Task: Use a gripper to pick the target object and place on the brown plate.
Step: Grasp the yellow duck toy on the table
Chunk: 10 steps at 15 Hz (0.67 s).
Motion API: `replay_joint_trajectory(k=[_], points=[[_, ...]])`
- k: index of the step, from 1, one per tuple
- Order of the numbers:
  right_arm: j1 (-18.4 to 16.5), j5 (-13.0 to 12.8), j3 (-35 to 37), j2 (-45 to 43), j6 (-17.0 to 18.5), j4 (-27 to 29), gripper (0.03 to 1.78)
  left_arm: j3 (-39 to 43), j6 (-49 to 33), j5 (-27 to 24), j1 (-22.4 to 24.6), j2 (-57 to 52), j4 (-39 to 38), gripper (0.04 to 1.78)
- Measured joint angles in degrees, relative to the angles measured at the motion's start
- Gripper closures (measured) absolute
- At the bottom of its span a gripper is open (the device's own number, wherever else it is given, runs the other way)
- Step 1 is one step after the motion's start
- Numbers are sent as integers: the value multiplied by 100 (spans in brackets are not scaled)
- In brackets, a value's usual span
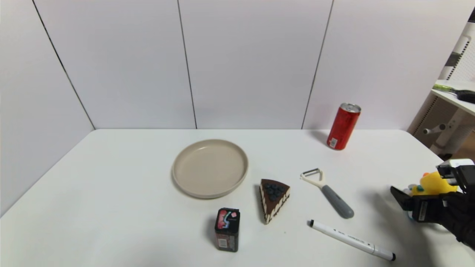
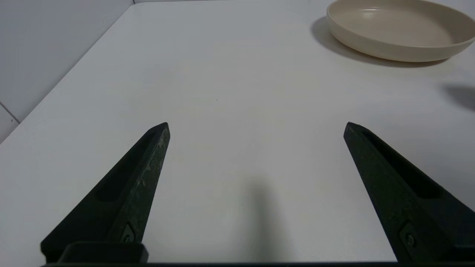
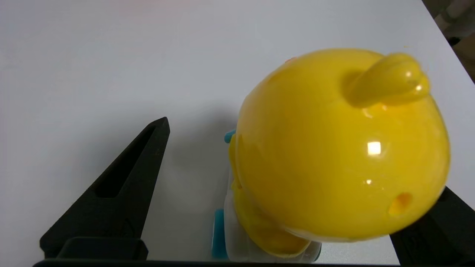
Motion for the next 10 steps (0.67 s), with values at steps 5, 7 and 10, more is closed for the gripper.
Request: replay_joint_trajectory(k=[5,7,10], points=[[-7,354,-96,271,-57,-261,11,0,0,0,0,0,0,13],[-22,630,-129,373,-49,-308,11,0,0,-2,0,0,0,13],[-55,521,-7,458,-112,-305,11,0,0,-2,0,0,0,13]])
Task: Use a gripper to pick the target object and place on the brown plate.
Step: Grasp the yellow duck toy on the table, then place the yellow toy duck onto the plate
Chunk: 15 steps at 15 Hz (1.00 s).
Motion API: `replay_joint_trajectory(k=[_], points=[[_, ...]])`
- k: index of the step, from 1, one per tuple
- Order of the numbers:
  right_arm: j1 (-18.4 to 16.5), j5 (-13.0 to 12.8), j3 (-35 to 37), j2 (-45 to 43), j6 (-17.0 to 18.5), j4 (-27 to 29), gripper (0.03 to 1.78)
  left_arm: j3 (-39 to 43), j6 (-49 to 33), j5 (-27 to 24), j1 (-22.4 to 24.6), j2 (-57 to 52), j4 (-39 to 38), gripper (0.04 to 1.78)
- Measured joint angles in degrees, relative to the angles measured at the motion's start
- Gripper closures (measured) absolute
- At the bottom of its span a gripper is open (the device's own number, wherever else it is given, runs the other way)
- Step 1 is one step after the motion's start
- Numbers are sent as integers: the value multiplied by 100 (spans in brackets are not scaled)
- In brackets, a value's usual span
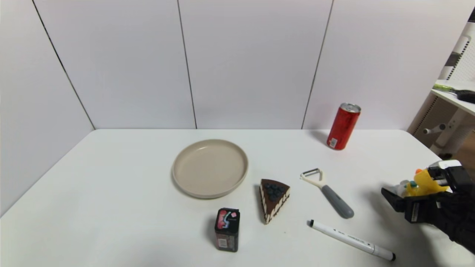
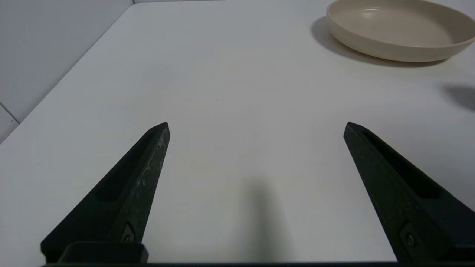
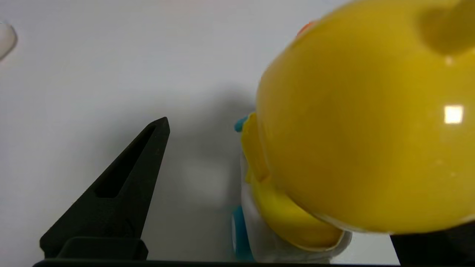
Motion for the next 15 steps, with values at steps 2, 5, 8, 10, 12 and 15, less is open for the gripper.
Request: replay_joint_trajectory(k=[2,5,8,10,12,15], points=[[-2,-78,-39,41,2,10,11,0,2,0,0,0,0,13],[0,-67,-166,88,24,2,11,0,0,0,0,0,0,13],[-2,-65,-232,132,27,-11,49,0,2,0,0,0,0,13],[-13,-72,-321,212,44,-37,78,0,0,-2,0,0,0,13],[-39,-69,-516,333,63,-177,97,0,0,0,0,0,0,13],[-79,-63,-692,446,96,-244,101,0,0,2,0,0,0,13]])
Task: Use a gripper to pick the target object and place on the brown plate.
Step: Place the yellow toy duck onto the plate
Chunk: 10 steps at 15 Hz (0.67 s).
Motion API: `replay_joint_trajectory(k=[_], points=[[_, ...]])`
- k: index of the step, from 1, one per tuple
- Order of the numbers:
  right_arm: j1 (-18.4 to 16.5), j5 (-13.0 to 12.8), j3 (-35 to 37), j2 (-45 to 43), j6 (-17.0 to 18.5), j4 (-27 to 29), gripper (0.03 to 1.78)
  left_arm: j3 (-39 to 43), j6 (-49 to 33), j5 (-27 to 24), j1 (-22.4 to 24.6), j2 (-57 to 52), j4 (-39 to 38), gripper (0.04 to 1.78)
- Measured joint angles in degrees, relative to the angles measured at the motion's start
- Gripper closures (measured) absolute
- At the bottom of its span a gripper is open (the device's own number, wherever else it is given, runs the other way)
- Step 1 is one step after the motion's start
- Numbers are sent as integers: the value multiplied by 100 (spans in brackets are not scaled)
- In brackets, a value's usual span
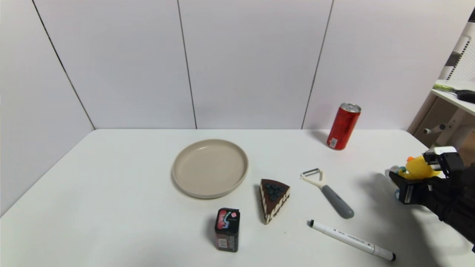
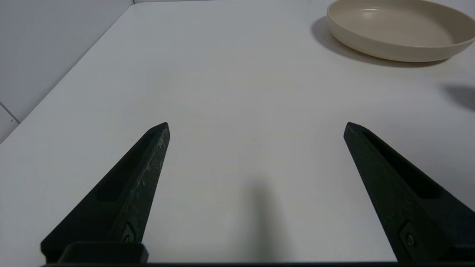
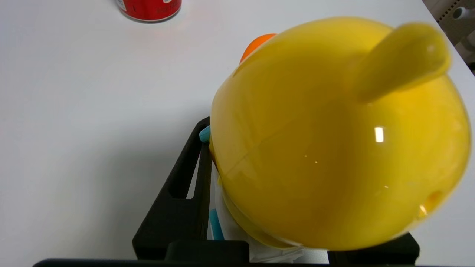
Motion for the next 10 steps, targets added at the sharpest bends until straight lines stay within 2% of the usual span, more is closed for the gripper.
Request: replay_joint_trajectory(k=[4,6,8,10], points=[[-10,35,-63,-27,27,-2,101,0,0,-2,0,0,0,13],[2,126,-325,-127,174,28,101,0,0,0,0,0,0,13],[140,452,-778,-378,581,218,101,0,0,-2,0,0,0,13],[573,885,-1375,-708,1061,491,101,0,0,-2,0,0,0,13]])
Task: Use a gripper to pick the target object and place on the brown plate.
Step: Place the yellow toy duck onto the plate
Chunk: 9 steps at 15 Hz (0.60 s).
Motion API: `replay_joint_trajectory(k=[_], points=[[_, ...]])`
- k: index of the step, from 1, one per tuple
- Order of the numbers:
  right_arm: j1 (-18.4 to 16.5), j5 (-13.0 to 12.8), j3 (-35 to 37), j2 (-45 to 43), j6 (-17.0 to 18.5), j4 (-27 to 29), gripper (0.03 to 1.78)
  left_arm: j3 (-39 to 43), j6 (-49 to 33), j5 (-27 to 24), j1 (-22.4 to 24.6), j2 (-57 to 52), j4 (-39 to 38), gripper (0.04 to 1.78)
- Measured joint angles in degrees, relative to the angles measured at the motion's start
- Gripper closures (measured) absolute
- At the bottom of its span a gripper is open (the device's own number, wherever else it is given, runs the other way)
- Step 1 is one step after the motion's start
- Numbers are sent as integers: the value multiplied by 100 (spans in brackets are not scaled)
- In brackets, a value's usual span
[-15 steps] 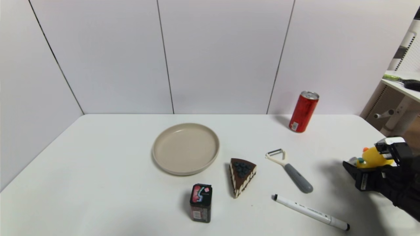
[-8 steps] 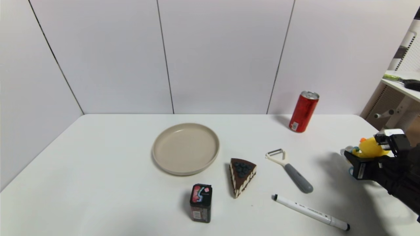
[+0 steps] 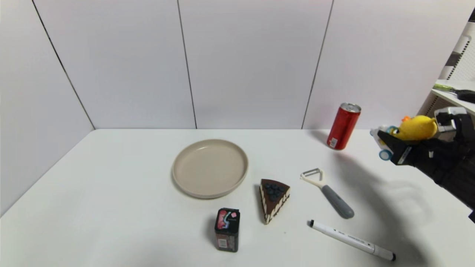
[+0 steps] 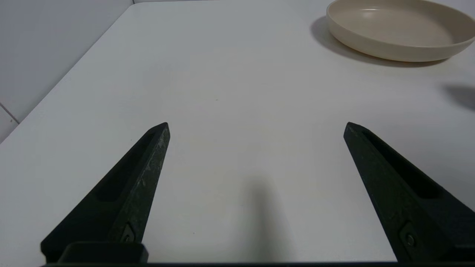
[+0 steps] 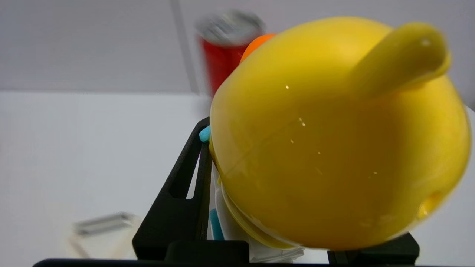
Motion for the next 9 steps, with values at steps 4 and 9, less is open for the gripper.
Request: replay_joint_trajectory(k=[4,9], points=[[1354,691,-1031,-397,121,458,101,0,2,2,0,0,0,13],[3218,1118,-2370,-199,-161,1602,101,0,2,0,0,0,2,13]])
